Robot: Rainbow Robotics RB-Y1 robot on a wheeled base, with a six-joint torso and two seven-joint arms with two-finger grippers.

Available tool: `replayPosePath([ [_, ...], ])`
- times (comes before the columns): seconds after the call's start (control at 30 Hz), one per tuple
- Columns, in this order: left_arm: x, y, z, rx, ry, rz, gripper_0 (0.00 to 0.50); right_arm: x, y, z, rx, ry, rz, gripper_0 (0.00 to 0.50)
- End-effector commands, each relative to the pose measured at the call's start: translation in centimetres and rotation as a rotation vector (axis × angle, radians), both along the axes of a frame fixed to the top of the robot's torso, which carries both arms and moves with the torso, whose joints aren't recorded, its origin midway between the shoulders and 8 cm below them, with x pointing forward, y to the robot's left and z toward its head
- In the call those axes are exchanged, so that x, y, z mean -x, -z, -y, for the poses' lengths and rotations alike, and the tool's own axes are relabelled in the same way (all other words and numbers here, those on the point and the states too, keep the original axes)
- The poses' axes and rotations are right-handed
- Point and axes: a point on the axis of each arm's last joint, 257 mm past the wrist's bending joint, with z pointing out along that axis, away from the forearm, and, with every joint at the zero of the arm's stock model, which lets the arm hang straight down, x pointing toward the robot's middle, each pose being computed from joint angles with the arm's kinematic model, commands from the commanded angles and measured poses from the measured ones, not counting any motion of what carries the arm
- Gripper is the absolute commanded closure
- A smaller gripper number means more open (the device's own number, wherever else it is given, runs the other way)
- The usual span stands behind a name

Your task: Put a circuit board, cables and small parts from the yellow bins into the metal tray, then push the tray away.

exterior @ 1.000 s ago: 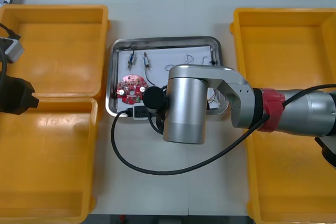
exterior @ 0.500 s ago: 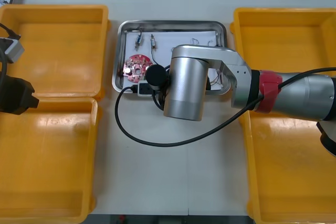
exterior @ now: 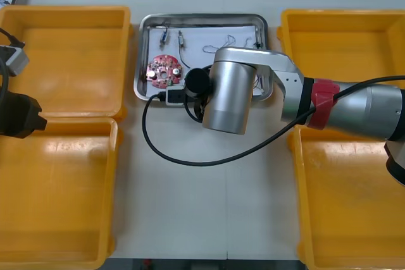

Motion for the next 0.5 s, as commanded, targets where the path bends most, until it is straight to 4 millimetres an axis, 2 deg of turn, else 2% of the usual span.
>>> replayPosePath([
  [0.03, 0.1, -1.2, -1.4, -0.054, 0.016, 0.034, 0.0, -2.3, -3.0, -0.5, 0.018, -0.057, 0.081, 0.5],
  [0.5, 0.1, -1.2, -1.4, -0.054, 0.016, 0.034, 0.0, -4.9, -5.2, -0.4, 0.053, -0.093, 0.155, 0.5],
])
